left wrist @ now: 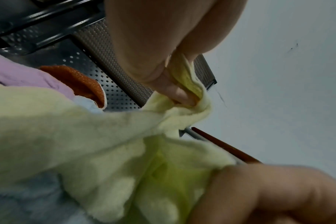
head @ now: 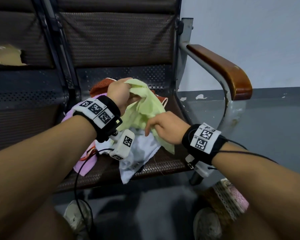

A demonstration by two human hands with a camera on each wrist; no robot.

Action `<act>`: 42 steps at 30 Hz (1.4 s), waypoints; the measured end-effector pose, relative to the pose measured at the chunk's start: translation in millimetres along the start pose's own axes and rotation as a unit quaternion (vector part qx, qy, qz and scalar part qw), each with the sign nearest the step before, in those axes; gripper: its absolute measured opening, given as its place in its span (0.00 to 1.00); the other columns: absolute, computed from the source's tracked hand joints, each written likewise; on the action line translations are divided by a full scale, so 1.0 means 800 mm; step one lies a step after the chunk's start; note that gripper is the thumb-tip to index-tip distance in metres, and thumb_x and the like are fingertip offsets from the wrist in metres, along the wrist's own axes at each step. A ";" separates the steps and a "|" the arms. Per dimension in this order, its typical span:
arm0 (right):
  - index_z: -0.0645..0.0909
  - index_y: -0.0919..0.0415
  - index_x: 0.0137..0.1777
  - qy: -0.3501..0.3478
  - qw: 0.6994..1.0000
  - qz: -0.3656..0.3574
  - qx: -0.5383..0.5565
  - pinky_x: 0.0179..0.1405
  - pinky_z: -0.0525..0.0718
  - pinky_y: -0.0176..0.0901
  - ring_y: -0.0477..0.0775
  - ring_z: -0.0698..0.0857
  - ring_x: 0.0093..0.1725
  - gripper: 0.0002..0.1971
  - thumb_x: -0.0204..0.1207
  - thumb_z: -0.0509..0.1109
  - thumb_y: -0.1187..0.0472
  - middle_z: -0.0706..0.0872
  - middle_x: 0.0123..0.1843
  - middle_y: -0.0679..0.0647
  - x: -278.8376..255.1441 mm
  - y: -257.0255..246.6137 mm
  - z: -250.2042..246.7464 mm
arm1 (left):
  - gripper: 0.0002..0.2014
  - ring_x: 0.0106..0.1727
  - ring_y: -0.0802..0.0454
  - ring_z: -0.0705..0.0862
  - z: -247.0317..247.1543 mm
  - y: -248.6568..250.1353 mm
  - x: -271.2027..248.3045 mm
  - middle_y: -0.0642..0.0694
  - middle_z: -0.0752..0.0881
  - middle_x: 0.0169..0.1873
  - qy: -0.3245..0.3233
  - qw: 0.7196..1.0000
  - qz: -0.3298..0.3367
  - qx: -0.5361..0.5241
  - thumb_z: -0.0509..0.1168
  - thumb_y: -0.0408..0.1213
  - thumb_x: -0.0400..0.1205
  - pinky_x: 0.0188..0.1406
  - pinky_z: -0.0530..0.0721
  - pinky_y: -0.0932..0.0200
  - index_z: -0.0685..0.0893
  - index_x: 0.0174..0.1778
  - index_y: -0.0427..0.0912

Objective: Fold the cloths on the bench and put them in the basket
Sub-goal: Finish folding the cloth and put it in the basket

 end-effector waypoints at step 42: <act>0.74 0.59 0.31 0.022 0.989 0.132 -0.062 0.36 0.72 0.48 0.51 0.76 0.30 0.21 0.76 0.76 0.46 0.77 0.29 0.53 0.020 0.087 -0.010 | 0.06 0.31 0.46 0.90 -0.123 0.002 0.040 0.39 0.89 0.36 0.149 0.981 0.081 0.093 0.62 0.27 0.81 0.29 0.87 0.59 0.85 0.46 0.37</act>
Point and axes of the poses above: each hand's wrist, its own x-axis towards the middle knuckle, its own z-axis out of the palm, y = z × x, the point moved 4 cm from there along x, towards the middle knuckle
